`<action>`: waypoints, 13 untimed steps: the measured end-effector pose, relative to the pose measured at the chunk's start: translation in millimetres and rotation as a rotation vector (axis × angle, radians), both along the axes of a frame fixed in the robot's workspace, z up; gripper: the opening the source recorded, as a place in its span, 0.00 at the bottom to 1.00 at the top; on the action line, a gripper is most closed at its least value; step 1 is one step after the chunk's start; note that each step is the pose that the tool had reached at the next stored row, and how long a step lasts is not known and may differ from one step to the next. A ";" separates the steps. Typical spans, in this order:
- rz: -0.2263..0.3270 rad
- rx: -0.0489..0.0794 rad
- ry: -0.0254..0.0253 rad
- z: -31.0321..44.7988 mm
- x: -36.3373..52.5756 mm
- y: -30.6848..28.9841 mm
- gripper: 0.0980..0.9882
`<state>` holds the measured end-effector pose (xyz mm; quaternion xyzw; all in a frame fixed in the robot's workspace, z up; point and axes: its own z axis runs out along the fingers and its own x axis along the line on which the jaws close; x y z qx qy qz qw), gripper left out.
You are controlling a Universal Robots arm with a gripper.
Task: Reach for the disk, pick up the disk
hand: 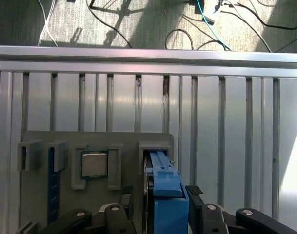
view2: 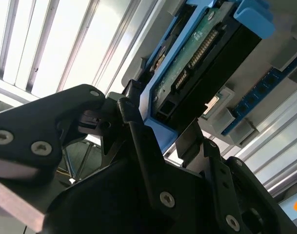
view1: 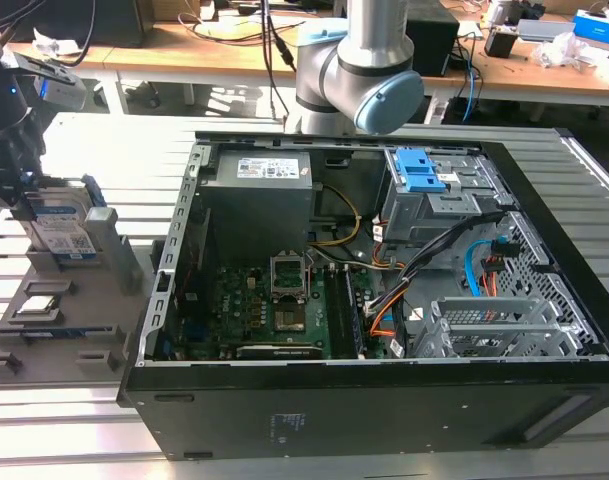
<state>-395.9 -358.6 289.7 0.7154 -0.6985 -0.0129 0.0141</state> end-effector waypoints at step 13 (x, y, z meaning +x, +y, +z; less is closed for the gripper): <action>0.000 -0.002 0.0000 0.0 0.0 0.0 0.30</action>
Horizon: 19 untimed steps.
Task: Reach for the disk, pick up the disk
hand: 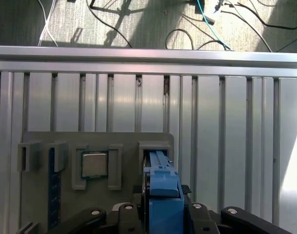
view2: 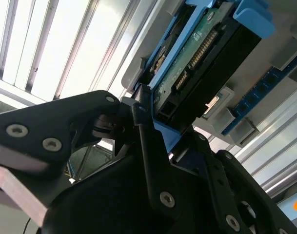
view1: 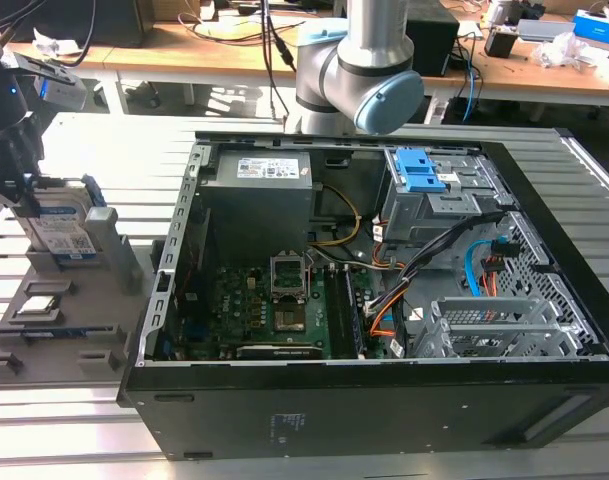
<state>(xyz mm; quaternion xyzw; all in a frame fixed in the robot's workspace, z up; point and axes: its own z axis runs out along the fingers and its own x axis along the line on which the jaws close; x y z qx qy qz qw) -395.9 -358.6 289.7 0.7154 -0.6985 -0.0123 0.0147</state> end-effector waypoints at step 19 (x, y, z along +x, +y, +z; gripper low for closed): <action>0.000 -0.005 0.0000 10.0 0.0 0.0 0.30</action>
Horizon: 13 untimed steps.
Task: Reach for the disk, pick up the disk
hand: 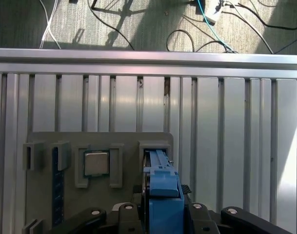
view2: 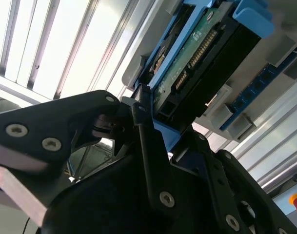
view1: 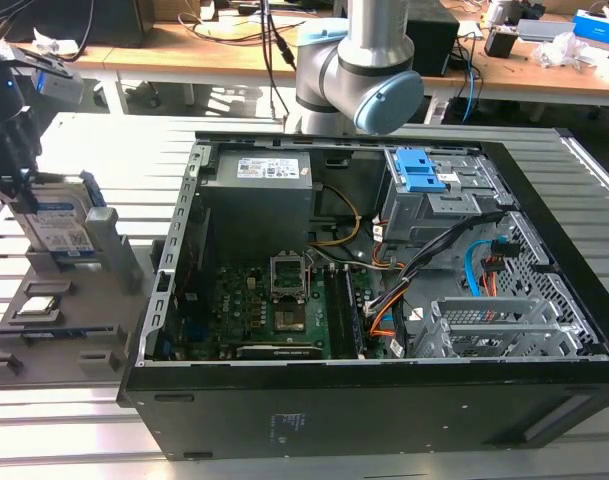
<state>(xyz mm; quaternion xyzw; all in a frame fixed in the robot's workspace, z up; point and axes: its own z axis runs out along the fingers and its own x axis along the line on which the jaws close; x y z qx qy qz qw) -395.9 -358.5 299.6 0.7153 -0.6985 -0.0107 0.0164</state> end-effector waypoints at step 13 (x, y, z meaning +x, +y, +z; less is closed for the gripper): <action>0.000 0.000 0.0001 17.8 0.1 0.0 0.30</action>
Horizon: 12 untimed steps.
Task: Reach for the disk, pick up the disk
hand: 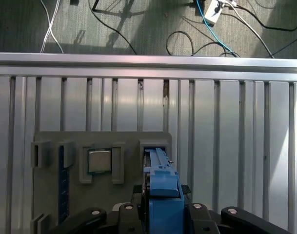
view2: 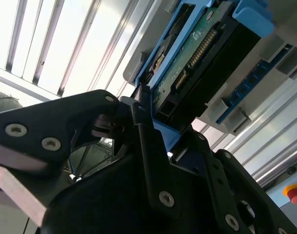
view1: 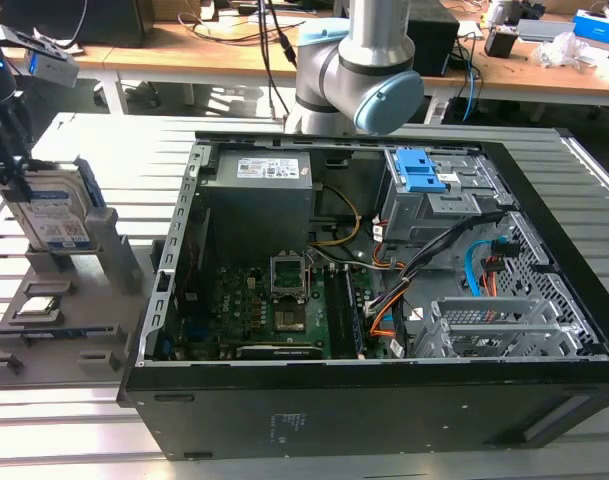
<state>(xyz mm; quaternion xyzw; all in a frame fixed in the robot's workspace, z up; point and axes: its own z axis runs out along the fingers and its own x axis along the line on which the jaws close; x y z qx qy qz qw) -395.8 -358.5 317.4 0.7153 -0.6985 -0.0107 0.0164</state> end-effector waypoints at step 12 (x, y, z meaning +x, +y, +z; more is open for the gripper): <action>0.000 0.000 0.0009 21.4 0.4 0.0 0.30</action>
